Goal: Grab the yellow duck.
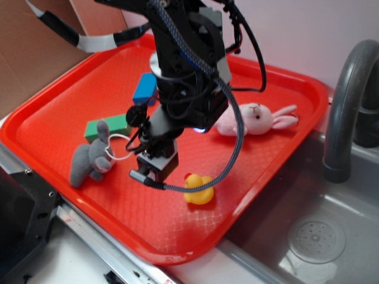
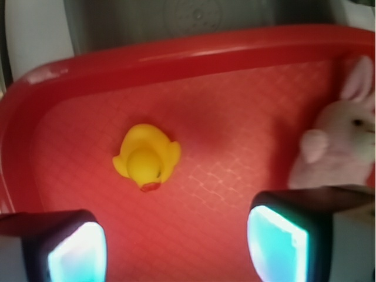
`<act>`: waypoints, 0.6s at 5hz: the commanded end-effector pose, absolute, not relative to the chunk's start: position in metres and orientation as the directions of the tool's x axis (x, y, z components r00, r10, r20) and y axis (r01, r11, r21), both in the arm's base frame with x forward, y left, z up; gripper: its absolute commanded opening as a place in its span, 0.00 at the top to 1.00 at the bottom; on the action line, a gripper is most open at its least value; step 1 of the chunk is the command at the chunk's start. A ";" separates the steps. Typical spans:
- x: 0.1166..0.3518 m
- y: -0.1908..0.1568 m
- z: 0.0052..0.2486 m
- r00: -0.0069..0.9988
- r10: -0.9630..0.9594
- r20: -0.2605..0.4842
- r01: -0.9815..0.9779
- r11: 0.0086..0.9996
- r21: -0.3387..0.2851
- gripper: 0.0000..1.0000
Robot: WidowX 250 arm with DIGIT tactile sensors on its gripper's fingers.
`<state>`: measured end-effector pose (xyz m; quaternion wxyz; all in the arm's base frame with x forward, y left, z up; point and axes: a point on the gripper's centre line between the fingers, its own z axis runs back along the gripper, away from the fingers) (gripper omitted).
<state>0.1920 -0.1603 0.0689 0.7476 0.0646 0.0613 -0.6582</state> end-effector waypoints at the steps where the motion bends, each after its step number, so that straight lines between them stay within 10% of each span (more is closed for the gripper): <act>1: 0.172 -0.167 0.046 0.100 -0.981 -0.166 0.990 0.082 0.116 0.00; 3: 0.175 -0.171 0.029 0.073 -0.982 -0.176 0.995 0.059 0.081 0.00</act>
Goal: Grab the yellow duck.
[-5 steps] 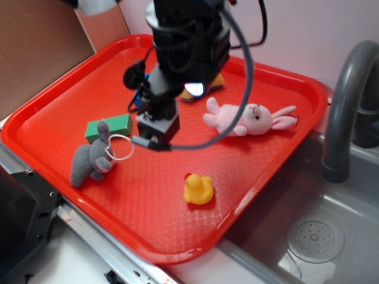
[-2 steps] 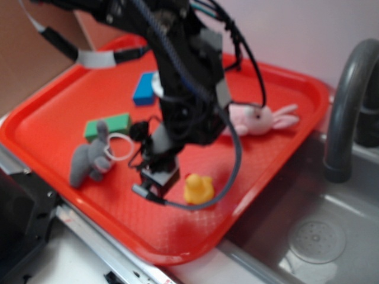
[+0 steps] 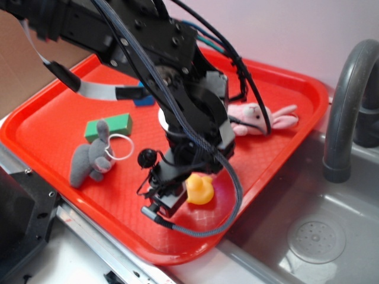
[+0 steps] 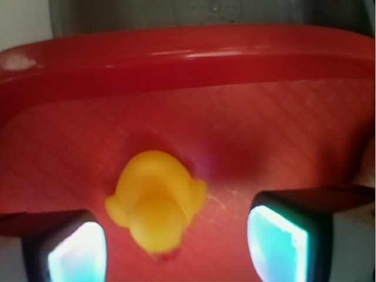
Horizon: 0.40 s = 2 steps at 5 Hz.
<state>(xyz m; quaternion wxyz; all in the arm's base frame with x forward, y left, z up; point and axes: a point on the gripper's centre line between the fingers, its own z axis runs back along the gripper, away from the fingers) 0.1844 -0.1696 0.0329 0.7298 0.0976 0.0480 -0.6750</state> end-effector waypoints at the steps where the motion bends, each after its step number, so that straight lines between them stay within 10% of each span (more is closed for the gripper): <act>1: 0.177 -0.172 0.021 0.059 -0.982 -0.178 0.998 0.057 0.018 0.00; 2: 0.177 -0.172 0.020 0.059 -0.983 -0.173 0.998 0.057 0.017 1.00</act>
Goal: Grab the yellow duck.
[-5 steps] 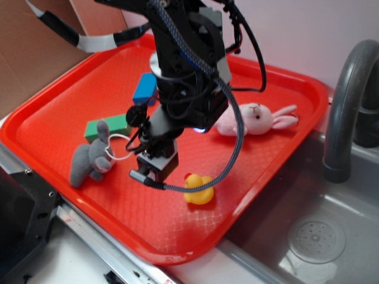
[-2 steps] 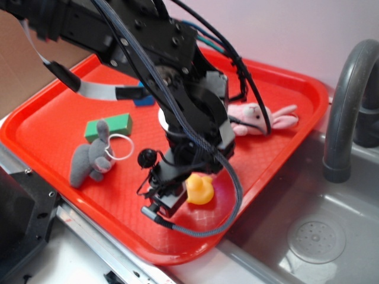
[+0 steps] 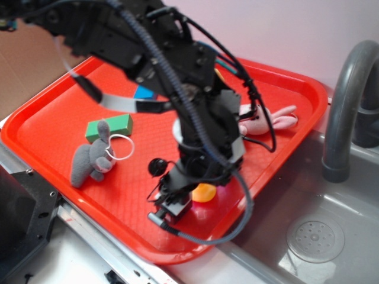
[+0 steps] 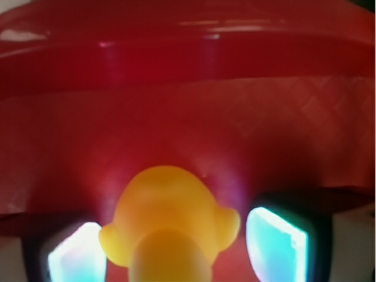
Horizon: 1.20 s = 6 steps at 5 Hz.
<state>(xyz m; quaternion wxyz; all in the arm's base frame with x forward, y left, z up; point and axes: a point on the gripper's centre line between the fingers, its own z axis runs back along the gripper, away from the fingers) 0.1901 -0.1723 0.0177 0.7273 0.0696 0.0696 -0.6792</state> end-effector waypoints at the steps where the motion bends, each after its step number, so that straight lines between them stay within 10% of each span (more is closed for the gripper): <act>1: 0.180 -0.161 0.041 0.208 -0.971 -0.121 0.978 0.206 0.028 1.00; 4: 0.187 -0.069 0.163 0.818 -0.562 -0.117 0.573 0.814 0.097 1.00; 6: 0.169 -0.062 0.210 0.995 -0.099 -0.027 0.102 0.987 0.127 1.00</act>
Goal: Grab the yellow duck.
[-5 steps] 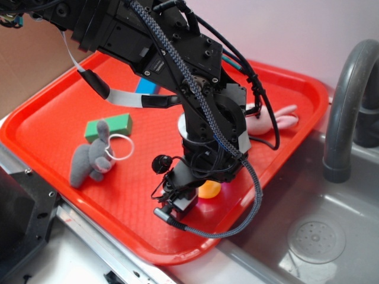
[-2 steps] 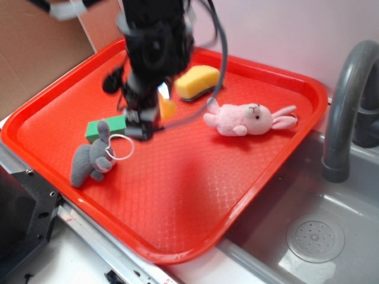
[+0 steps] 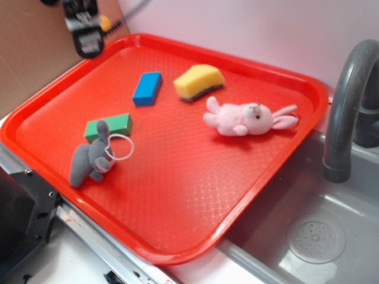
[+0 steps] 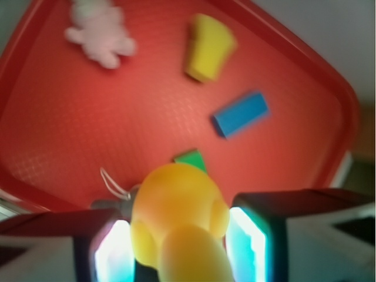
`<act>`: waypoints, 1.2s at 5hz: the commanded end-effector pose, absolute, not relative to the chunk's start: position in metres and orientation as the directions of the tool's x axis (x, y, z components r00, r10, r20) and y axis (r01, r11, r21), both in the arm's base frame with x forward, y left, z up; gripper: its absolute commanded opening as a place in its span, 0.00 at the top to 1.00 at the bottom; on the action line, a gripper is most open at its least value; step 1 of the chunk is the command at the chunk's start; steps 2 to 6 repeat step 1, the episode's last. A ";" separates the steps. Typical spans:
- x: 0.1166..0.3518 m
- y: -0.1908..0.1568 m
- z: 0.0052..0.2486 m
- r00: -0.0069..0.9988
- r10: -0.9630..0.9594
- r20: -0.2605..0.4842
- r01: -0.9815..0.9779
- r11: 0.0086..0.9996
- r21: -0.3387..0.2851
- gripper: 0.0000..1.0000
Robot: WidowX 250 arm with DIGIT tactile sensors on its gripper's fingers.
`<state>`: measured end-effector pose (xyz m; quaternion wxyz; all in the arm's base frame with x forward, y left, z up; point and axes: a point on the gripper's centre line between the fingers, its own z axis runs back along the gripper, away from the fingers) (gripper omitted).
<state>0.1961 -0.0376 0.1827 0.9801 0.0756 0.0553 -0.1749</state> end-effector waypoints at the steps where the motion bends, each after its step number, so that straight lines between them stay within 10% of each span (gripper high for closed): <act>1: 0.170 -0.063 0.212 0.987 -0.153 -0.049 0.157 0.983 0.095 1.00; 6: 0.170 -0.063 0.212 0.987 -0.153 -0.049 0.157 0.983 0.095 1.00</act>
